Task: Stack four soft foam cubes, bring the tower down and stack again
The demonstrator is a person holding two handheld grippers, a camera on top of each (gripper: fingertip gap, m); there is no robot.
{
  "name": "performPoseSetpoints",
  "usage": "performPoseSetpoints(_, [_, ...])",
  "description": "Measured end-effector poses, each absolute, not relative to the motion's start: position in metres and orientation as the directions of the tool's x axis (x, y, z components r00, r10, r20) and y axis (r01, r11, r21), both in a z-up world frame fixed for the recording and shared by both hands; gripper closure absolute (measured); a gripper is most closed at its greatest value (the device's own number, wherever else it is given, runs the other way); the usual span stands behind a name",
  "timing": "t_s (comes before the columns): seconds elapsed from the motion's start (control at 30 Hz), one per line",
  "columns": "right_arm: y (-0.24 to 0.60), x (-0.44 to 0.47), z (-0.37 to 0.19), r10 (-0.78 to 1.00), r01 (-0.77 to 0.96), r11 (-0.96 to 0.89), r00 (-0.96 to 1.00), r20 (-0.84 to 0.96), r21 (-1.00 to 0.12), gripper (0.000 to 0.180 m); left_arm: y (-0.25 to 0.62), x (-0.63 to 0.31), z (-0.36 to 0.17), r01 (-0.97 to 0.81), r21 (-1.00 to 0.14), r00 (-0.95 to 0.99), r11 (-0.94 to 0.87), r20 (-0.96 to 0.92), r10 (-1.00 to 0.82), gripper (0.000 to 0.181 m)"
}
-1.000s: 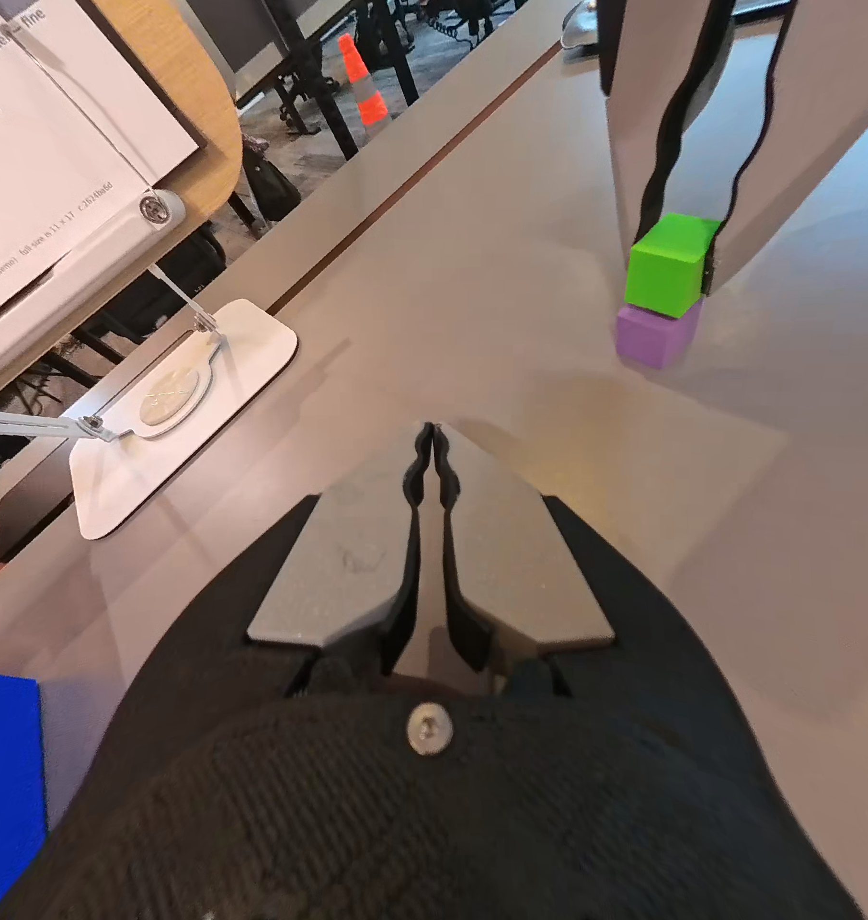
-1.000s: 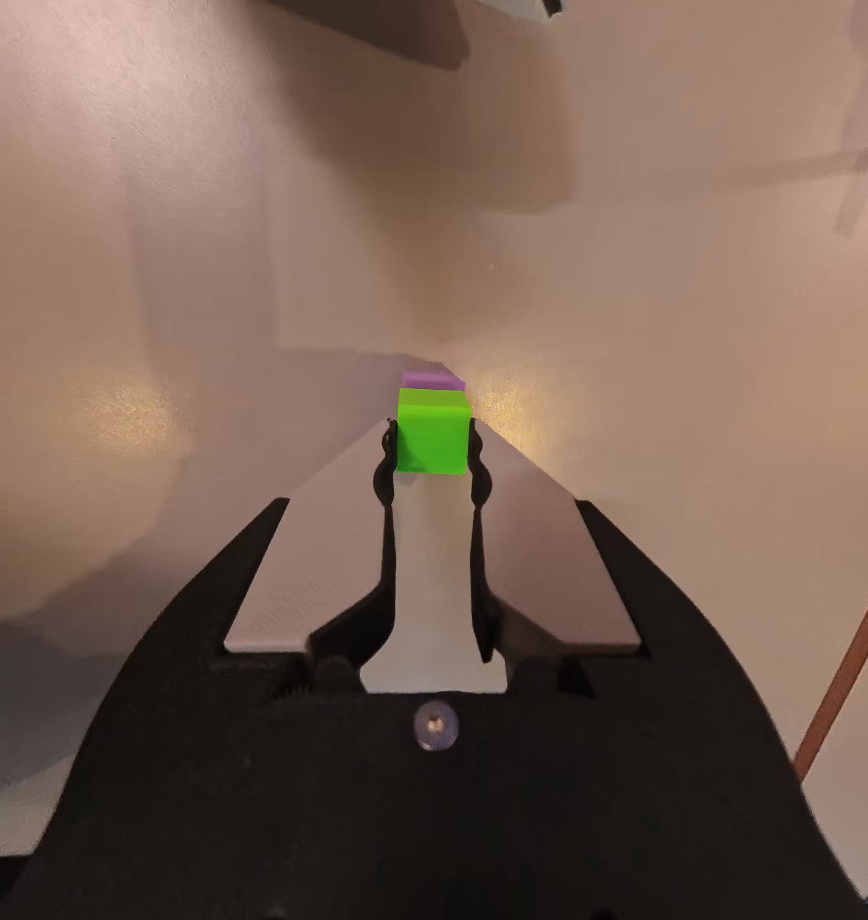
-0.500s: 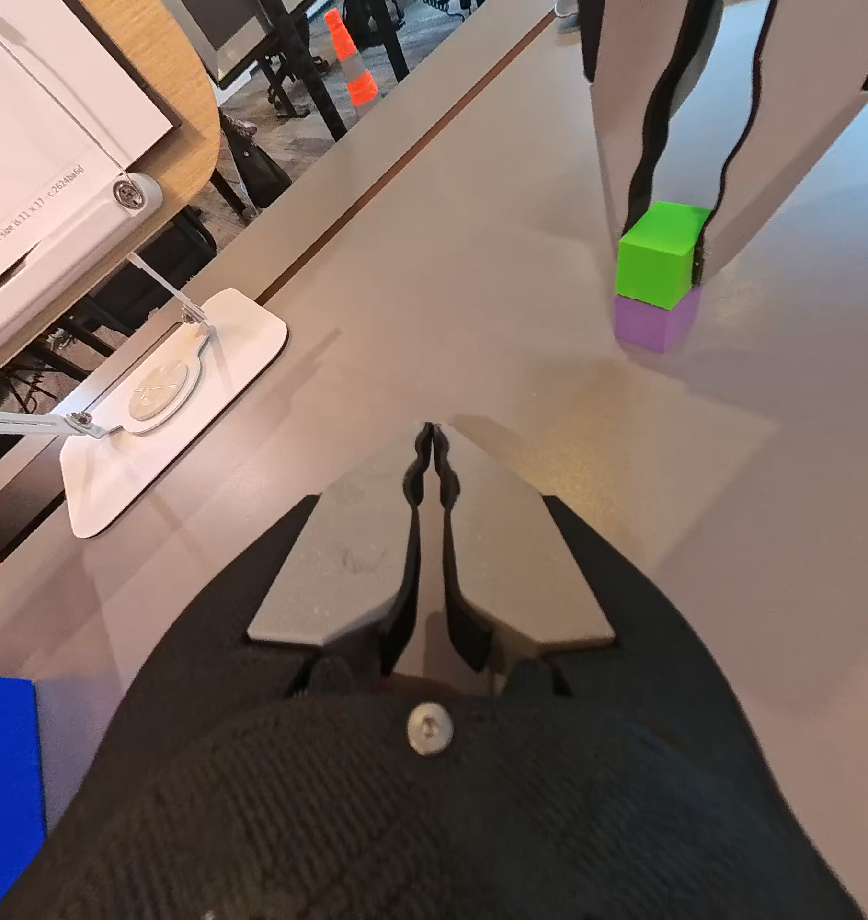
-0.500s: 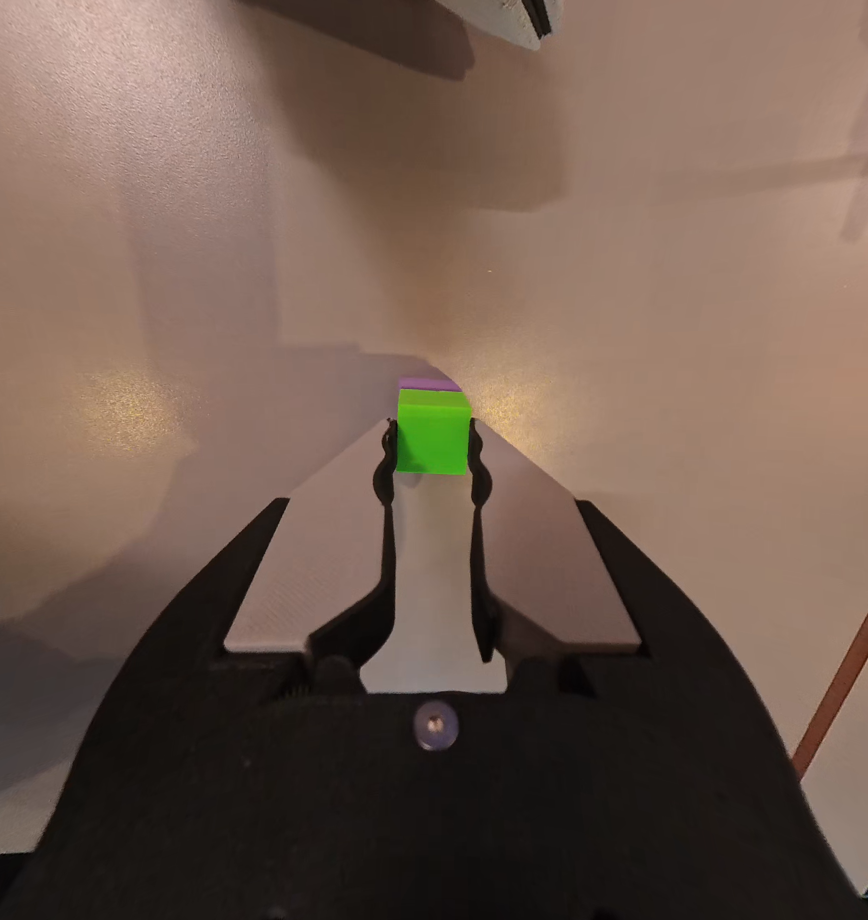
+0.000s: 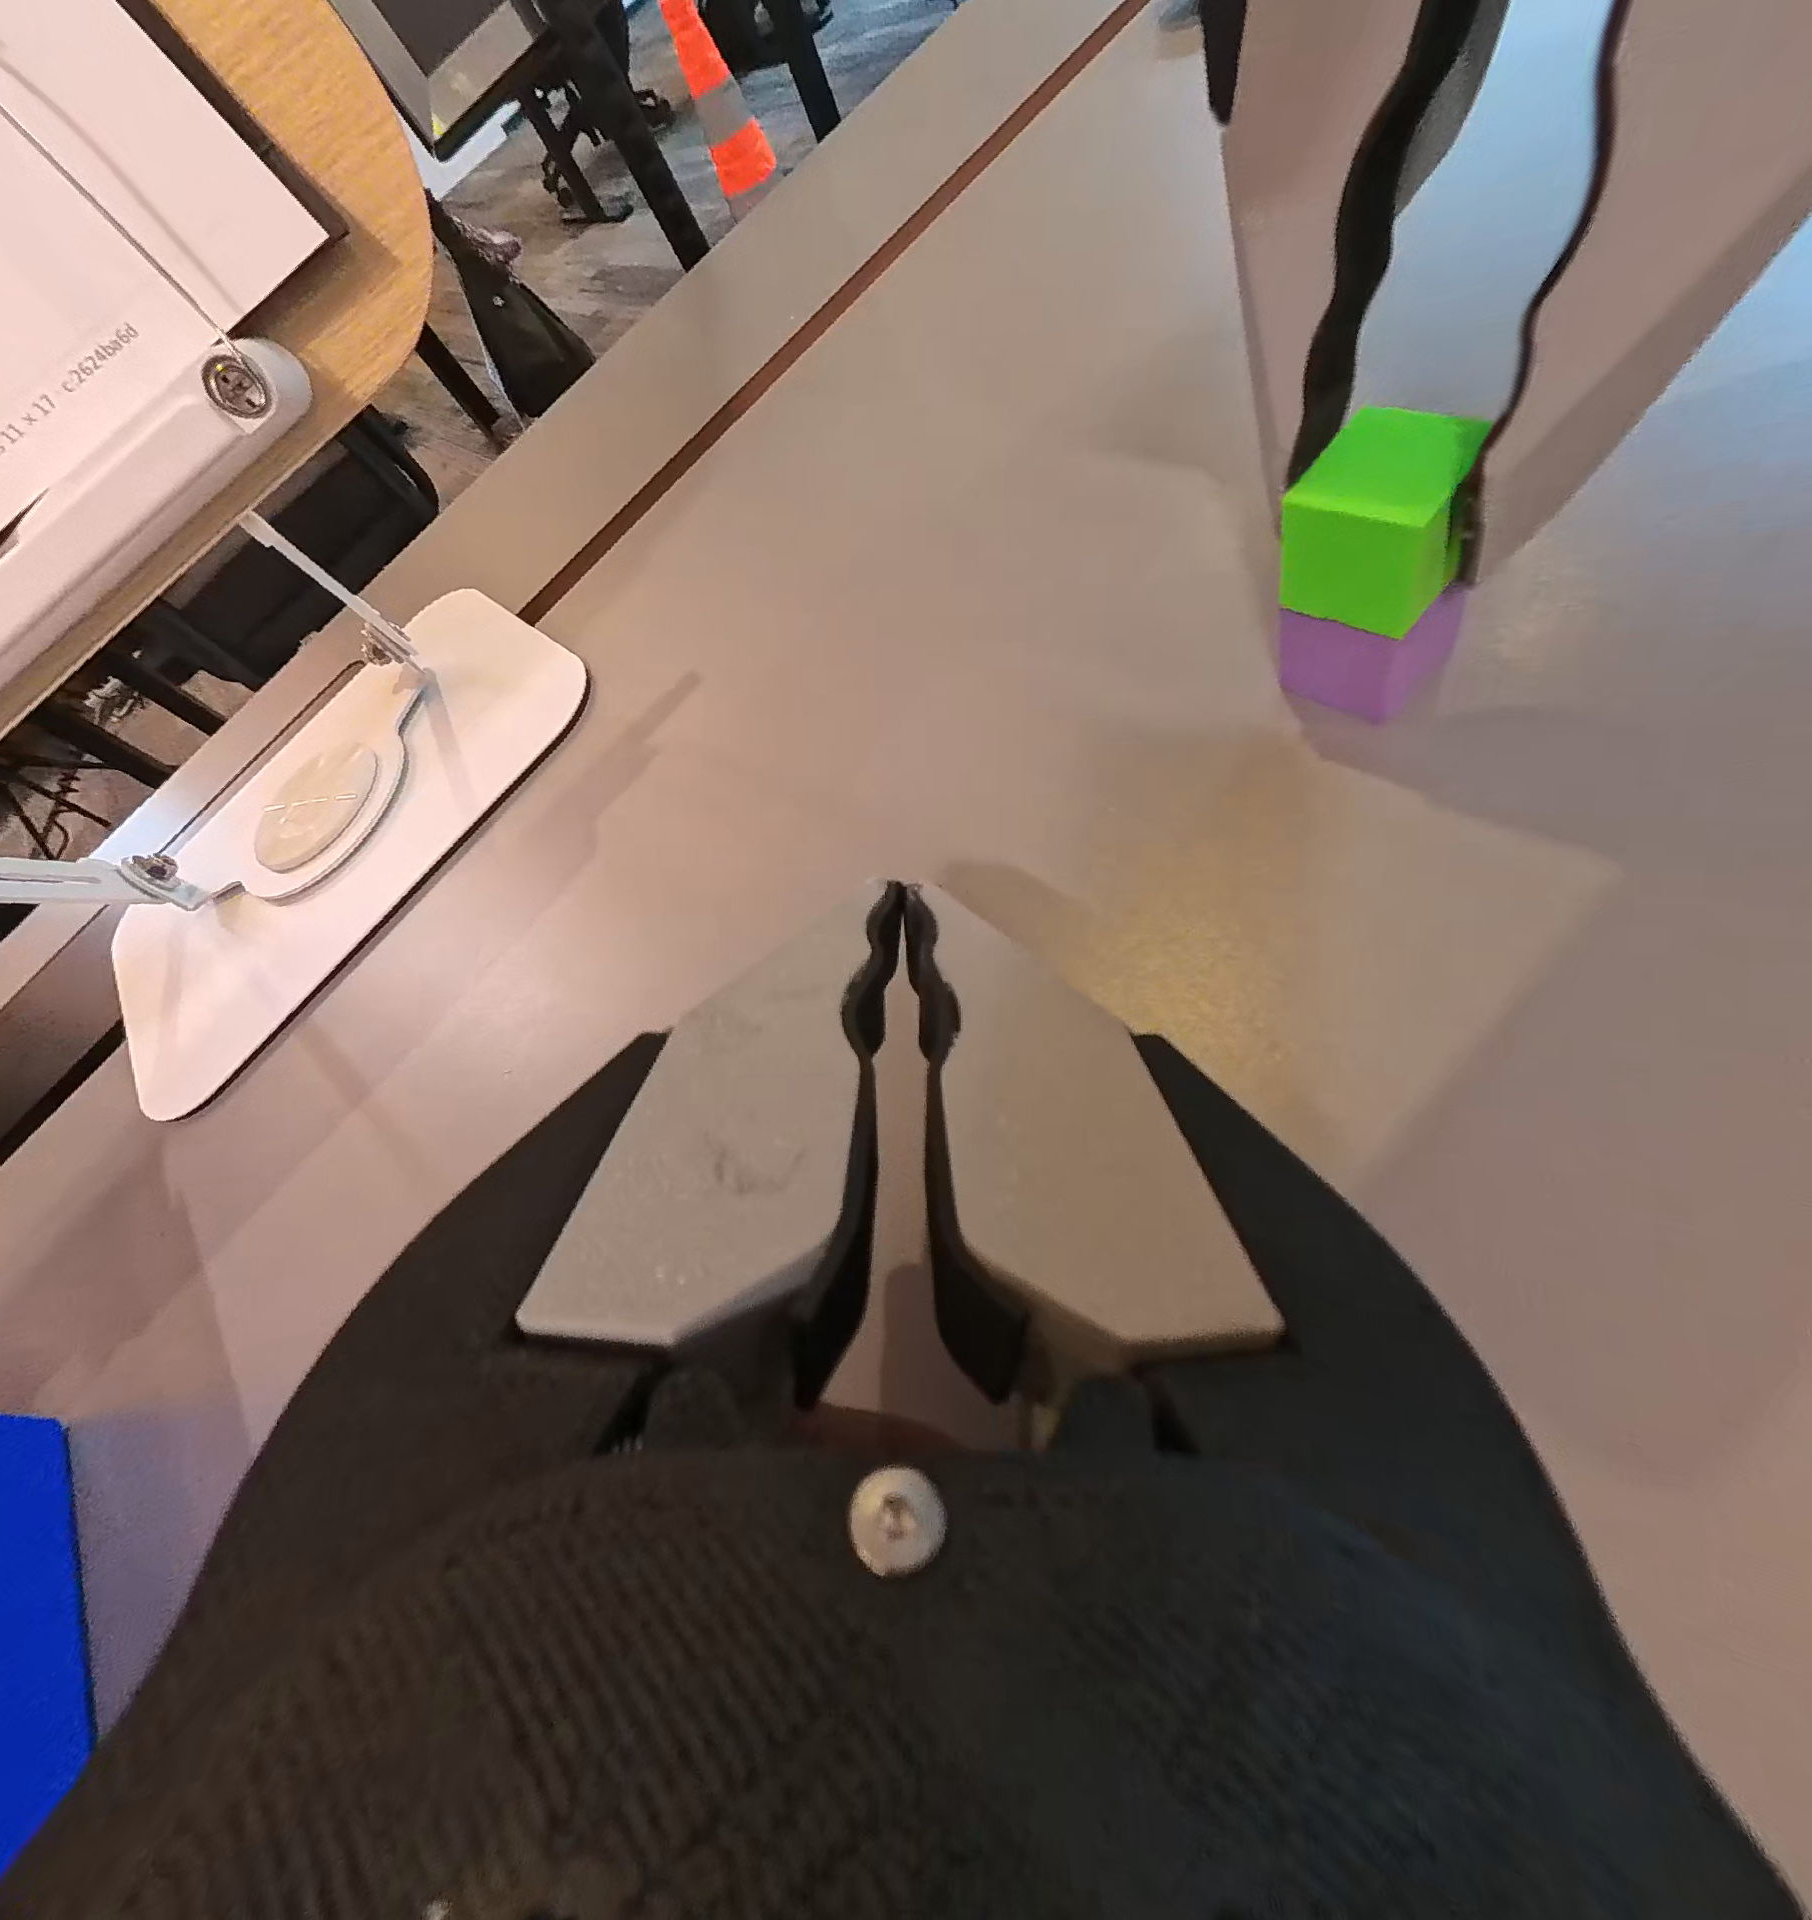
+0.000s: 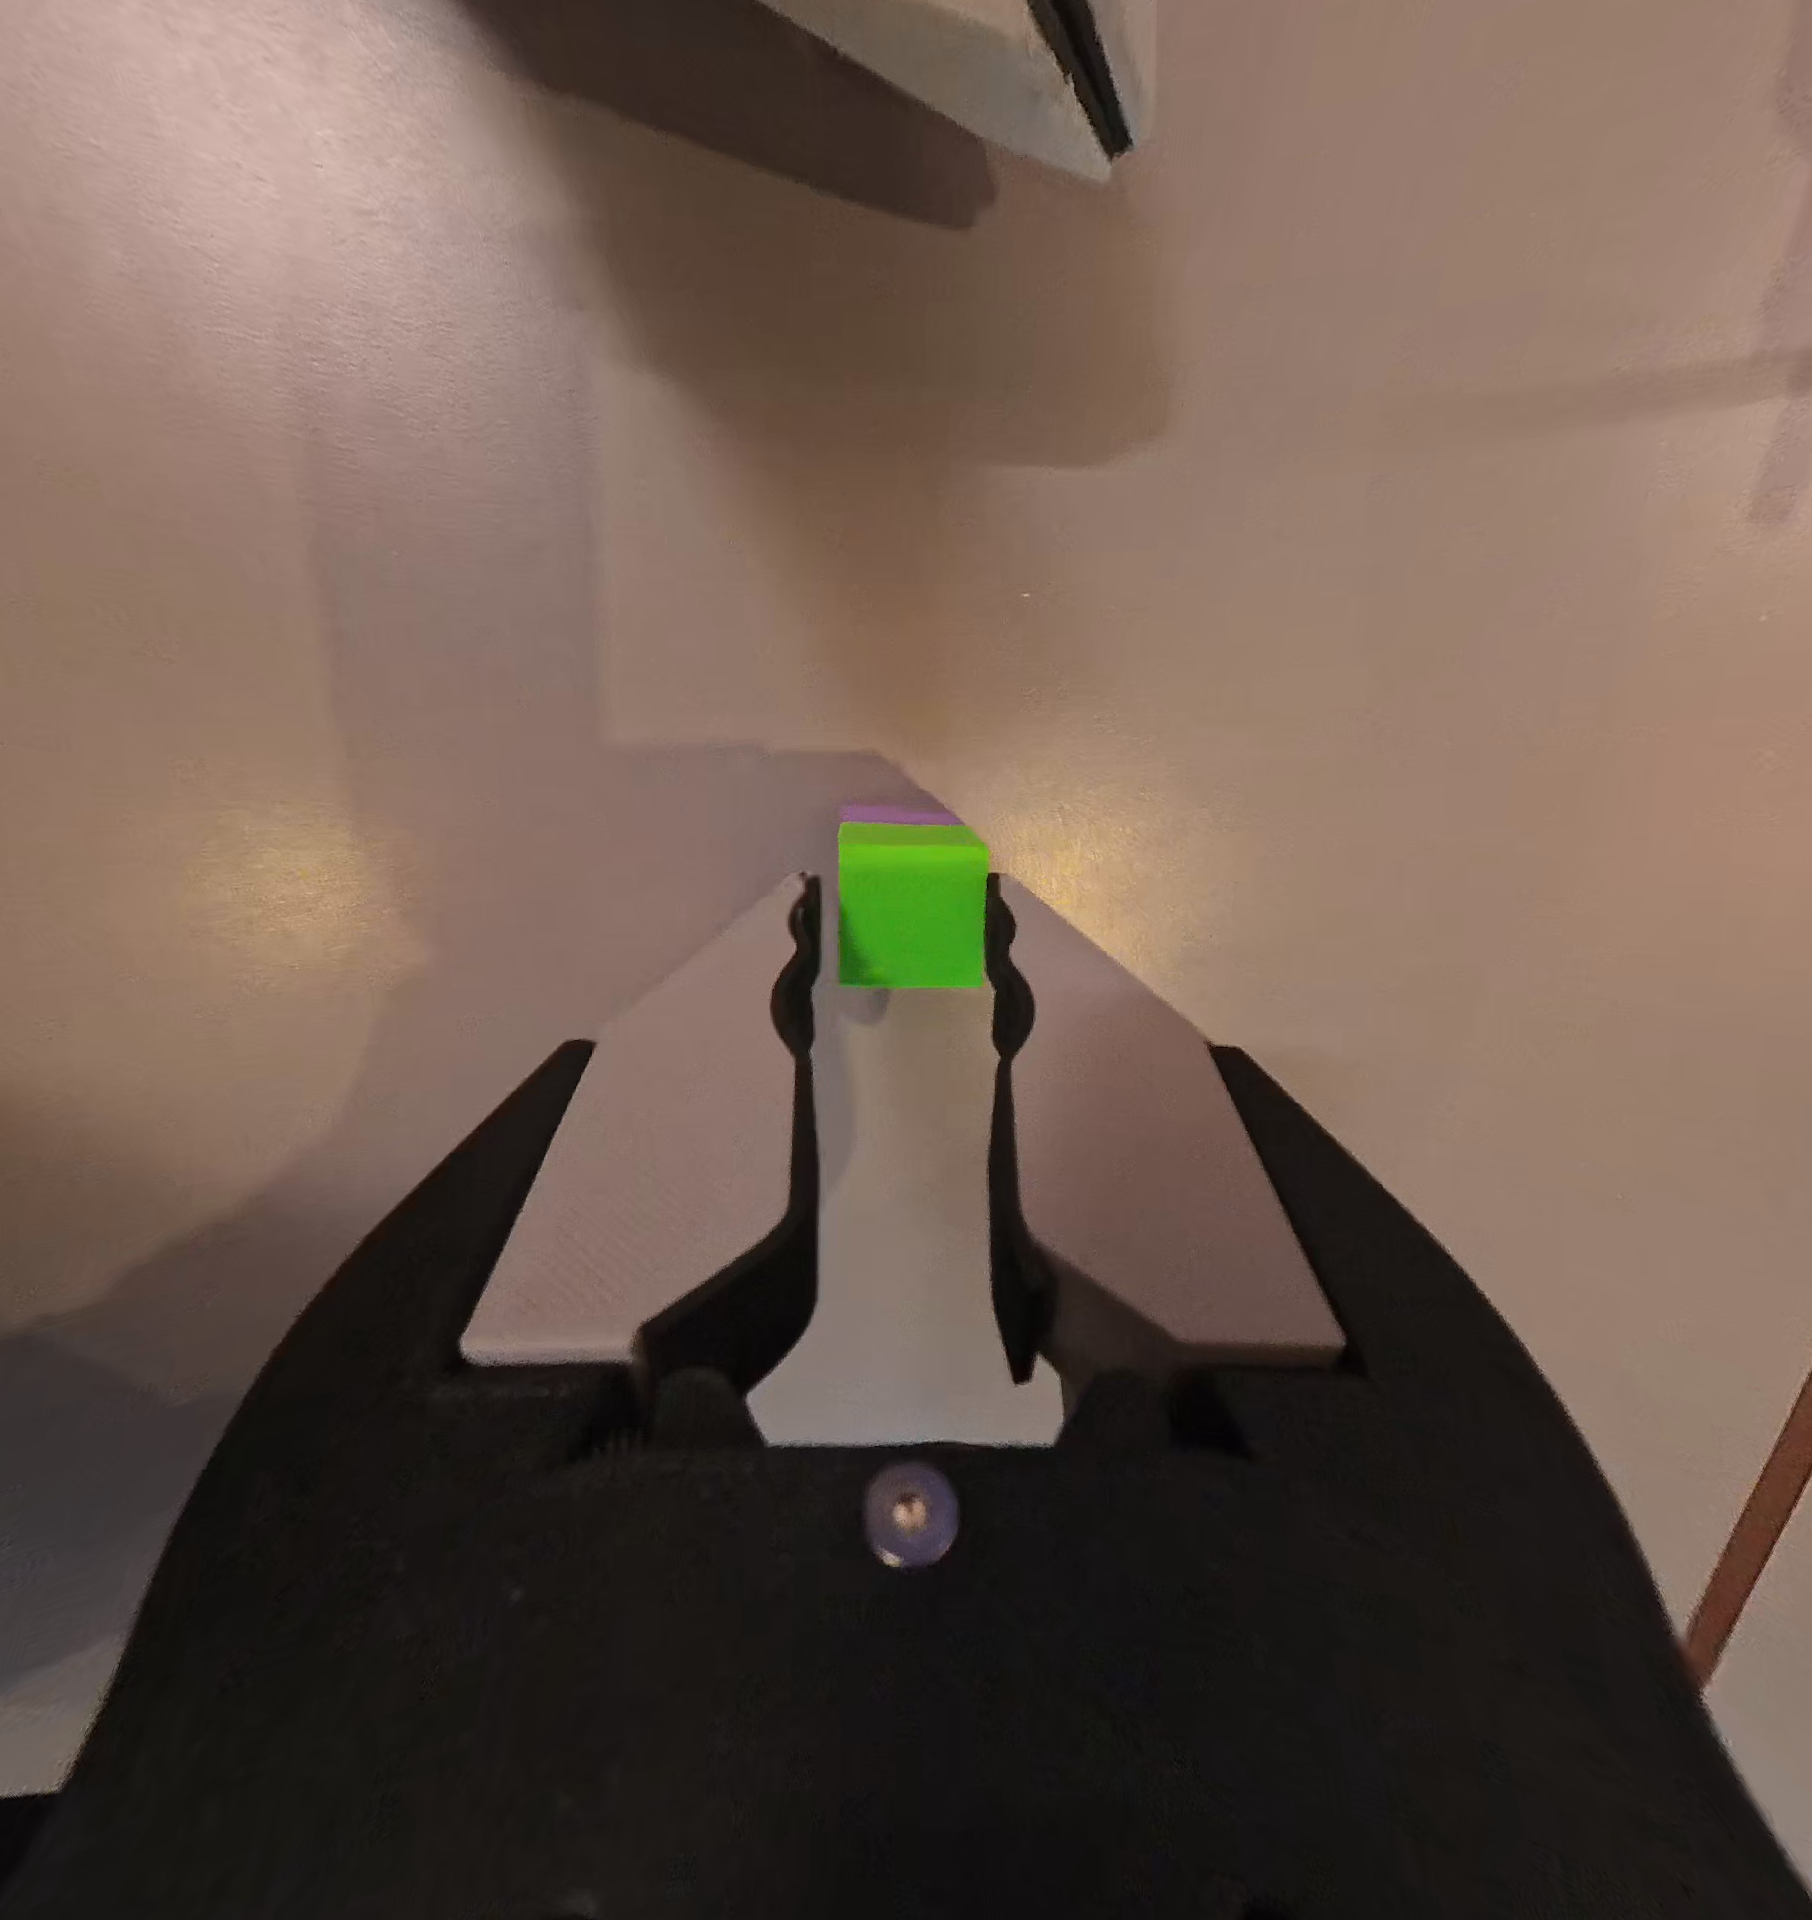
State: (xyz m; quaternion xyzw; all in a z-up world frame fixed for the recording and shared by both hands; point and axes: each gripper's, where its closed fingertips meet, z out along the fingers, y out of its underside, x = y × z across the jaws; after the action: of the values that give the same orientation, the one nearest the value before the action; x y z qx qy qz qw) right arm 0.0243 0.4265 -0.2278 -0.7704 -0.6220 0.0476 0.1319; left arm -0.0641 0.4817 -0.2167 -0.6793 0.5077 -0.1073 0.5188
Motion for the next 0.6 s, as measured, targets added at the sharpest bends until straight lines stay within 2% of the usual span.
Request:
performPoseSetpoints(0.1, [0.423, 0.013, -0.215, 0.965, 0.913, -0.215, 0.254, 0.071, -0.347, 0.129, 0.483, -0.065, -0.217, -0.575, -0.817, 0.47, 0.042, -0.372, -0.8, 0.18])
performPoseSetpoints(0.2, [0.421, -0.004, -0.189, 0.948, 0.843, -0.222, 0.304, 0.093, -0.49, 0.11, 0.484, -0.066, -0.216, -0.571, -0.82, 0.477, 0.031, -0.363, -0.8, 0.178])
performPoseSetpoints(0.33, [0.406, -0.04, -0.146, 0.909, 0.602, -0.174, 0.402, 0.107, -0.779, 0.11, 0.484, -0.066, -0.217, -0.573, -0.819, 0.48, 0.026, -0.361, -0.8, 0.178])
performPoseSetpoints(0.4, [0.399, -0.049, -0.138, 0.875, 0.48, -0.148, 0.472, 0.112, -0.865, 0.11, 0.485, -0.067, -0.217, -0.574, -0.818, 0.482, 0.024, -0.362, -0.798, 0.176])
performPoseSetpoints(0.5, [0.382, -0.06, -0.144, 0.865, 0.363, -0.097, 0.492, 0.102, -0.927, 0.115, 0.486, -0.069, -0.217, -0.573, -0.82, 0.492, 0.014, -0.357, -0.794, 0.171])
performPoseSetpoints(0.6, [0.355, -0.075, -0.16, 0.917, 0.378, -0.101, 0.394, 0.062, -0.92, 0.12, 0.487, -0.07, -0.215, -0.559, -0.829, 0.503, -0.001, -0.338, -0.795, 0.164])
